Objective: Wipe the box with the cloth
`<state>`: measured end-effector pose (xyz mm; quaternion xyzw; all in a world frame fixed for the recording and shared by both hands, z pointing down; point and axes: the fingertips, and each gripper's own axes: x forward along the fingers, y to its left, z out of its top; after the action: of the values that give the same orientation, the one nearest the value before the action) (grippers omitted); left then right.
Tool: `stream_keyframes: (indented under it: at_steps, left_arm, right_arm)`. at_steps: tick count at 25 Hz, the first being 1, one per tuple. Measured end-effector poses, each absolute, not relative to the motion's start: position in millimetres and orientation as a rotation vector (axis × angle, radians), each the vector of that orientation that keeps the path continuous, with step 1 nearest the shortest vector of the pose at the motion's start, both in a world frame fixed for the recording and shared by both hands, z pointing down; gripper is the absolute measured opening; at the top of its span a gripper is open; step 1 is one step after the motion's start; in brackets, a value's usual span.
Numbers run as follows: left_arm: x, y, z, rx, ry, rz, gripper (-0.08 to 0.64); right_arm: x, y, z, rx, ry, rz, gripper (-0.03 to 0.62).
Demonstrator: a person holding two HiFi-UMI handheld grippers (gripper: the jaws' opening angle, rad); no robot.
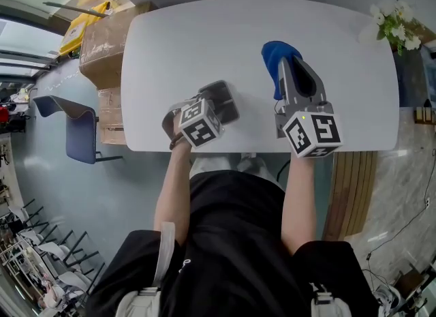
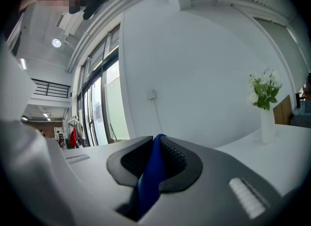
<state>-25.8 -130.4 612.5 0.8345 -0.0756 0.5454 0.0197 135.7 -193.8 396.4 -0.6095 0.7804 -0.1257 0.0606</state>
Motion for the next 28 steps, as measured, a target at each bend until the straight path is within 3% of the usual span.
stream_keyframes:
  at_steps: [19, 28]
  left_arm:
    - [-16.3, -152.9, 500.3, 2.875, -0.5, 0.822, 0.044]
    - [-15.7, -149.8, 468.8, 2.925, -0.512, 0.605, 0.044]
  right_arm:
    - [107.8, -174.4, 361.8, -1.612, 2.536, -0.245, 0.043]
    - [72.7, -142.6, 349.3, -1.32, 2.797, -0.099, 0.044]
